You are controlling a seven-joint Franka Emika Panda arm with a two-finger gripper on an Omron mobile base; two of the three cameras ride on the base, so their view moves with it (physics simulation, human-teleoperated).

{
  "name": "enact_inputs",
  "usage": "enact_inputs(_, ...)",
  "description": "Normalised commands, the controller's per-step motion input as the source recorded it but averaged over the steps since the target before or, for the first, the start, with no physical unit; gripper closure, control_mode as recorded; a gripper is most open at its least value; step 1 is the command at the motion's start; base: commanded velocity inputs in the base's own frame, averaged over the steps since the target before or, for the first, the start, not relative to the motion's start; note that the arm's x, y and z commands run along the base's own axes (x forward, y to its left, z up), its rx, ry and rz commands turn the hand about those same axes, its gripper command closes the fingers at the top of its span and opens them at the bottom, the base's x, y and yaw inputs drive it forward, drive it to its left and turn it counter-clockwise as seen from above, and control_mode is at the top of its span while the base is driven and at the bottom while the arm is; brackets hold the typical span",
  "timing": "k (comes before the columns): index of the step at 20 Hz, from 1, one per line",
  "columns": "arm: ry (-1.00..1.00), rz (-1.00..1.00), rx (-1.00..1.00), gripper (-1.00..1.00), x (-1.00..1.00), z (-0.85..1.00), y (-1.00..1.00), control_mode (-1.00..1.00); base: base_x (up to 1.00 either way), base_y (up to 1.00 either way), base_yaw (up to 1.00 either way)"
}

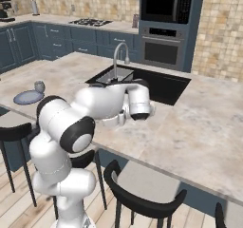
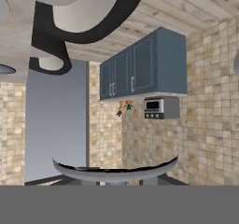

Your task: Retrieve the wine glasses from the counter and place one next to each plate.

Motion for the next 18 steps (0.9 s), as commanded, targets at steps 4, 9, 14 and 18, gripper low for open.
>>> enact_inputs(4, -0.05, 0.05, 0.0, 1.0, 0.4, -0.08, -0.01, -1.0, 0.0, 0.0, 0.0)
enact_inputs(9, -0.01, 0.0, 0.0, 1.0, 0.27, -0.1, 0.03, -1.0, 0.0, 0.0, 0.0)
enact_inputs(14, 0.0, -0.02, -0.01, 1.0, 0.36, -0.18, 0.26, -1.0, 0.0, 0.0, 0.0)
enact_inputs(18, 0.0, -0.13, -0.03, 1.0, 0.21, -0.12, 0.27, -1.0, 0.0, 0.0, 0.0)
